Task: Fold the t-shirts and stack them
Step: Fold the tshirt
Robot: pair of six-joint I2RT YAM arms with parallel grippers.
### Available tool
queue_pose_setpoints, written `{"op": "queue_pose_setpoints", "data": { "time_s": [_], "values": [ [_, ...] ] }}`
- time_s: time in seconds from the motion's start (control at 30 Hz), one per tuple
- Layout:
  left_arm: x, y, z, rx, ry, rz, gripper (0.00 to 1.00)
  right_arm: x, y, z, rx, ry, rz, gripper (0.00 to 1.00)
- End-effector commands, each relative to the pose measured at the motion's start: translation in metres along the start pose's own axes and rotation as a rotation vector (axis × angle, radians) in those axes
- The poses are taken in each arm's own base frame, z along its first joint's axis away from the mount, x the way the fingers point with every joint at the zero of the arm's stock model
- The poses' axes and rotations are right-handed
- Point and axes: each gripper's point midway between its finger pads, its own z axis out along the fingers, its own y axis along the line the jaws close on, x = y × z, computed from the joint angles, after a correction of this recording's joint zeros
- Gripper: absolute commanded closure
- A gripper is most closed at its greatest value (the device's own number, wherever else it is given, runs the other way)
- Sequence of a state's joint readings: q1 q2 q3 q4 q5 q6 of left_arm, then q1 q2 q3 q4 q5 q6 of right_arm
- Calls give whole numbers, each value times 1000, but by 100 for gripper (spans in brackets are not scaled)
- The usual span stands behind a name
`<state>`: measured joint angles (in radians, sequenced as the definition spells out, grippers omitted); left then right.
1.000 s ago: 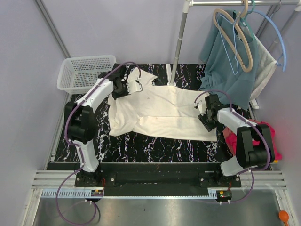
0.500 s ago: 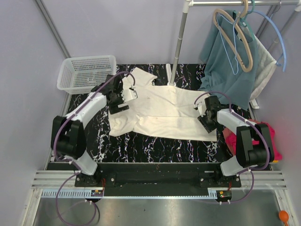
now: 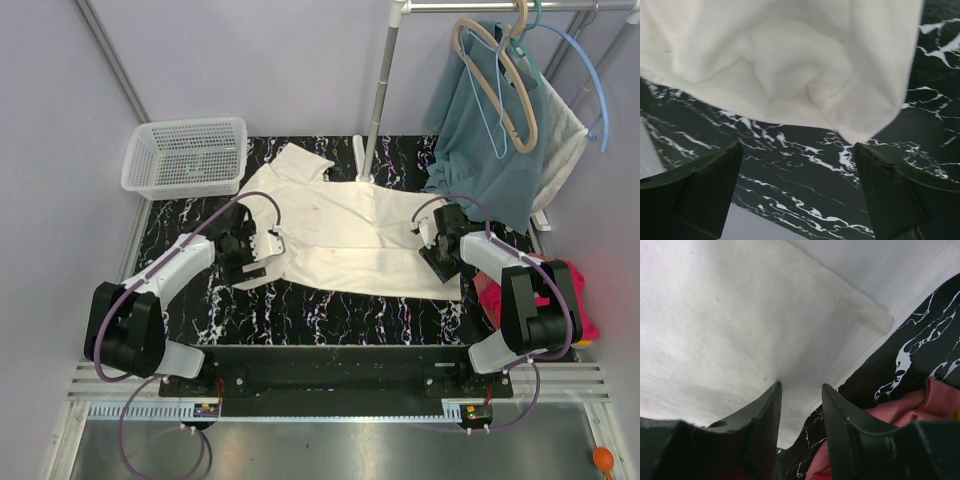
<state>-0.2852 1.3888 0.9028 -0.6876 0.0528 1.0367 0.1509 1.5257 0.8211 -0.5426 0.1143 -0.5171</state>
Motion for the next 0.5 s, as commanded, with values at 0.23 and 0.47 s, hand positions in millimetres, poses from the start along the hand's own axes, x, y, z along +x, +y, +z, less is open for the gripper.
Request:
{"op": "queue_pose_setpoints", "data": {
  "time_s": [0.23, 0.47],
  "values": [
    [-21, 4, 24, 51, -77, -24, 1, -8, -4, -1, 26, -11, -25, 53],
    [-19, 6, 41, 65, -53, -33, 1, -9, -2, 1, 20, -7, -36, 53]
  ]
}}
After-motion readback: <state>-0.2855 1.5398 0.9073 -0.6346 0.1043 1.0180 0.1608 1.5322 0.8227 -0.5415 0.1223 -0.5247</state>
